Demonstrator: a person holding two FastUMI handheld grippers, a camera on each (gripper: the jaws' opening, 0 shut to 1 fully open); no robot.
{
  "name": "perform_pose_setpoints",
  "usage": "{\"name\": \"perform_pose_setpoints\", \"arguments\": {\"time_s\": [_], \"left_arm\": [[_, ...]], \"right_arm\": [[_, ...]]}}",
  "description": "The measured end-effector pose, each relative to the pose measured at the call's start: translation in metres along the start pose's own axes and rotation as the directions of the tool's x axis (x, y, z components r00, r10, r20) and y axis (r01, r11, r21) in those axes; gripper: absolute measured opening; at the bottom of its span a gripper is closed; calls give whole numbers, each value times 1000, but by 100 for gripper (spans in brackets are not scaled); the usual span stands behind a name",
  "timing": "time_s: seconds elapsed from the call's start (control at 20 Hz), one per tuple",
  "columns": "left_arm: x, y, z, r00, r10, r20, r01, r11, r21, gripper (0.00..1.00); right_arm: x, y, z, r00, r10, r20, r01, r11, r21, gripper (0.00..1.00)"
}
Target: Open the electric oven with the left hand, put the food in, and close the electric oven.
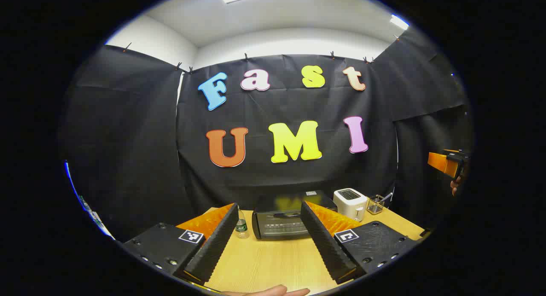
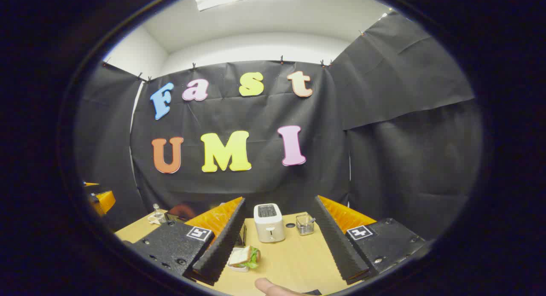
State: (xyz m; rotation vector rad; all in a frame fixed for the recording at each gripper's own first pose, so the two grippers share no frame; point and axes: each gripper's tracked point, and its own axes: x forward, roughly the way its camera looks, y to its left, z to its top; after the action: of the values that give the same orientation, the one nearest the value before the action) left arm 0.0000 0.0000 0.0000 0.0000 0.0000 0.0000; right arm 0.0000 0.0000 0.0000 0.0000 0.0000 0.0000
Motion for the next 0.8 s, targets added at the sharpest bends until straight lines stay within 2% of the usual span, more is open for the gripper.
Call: {"name": "perform_pose_setpoints", "arguments": {"time_s": [0.1,0.15,0.2,0.4,0.45,0.55,0.6,0.8], "left_arm": [[-2,-7,-4,1000,-17,-6,17,1000,-2,96],[-3,-8,-4,1000,-22,-9,22,1000,1,96],[-4,-9,-3,1000,-21,-7,21,1000,2,95],[-10,-18,-5,999,-52,-9,51,998,-28,95],[-12,-19,-6,998,-60,-14,59,998,-36,95],[-12,-16,-3,998,-58,-6,58,998,-36,95],[-13,-15,-1,998,-56,1,56,998,-37,95],[-3,-12,-4,999,-43,3,43,998,-46,96]], "right_arm": [[-1,-4,-2,1000,-3,0,3,1000,-3,100],[-1,-6,-2,1000,-5,-1,5,1000,-3,90],[-2,-8,-3,1000,-6,-4,6,1000,-4,100],[-4,-13,-3,1000,-5,-8,5,1000,-14,100],[-5,-15,-2,1000,-8,-1,8,1000,-19,90],[-7,-16,3,1000,-13,17,14,1000,-27,90],[-8,-15,4,1000,-13,25,13,1000,-28,100],[-10,-11,6,999,0,42,1,999,-35,100]]}}
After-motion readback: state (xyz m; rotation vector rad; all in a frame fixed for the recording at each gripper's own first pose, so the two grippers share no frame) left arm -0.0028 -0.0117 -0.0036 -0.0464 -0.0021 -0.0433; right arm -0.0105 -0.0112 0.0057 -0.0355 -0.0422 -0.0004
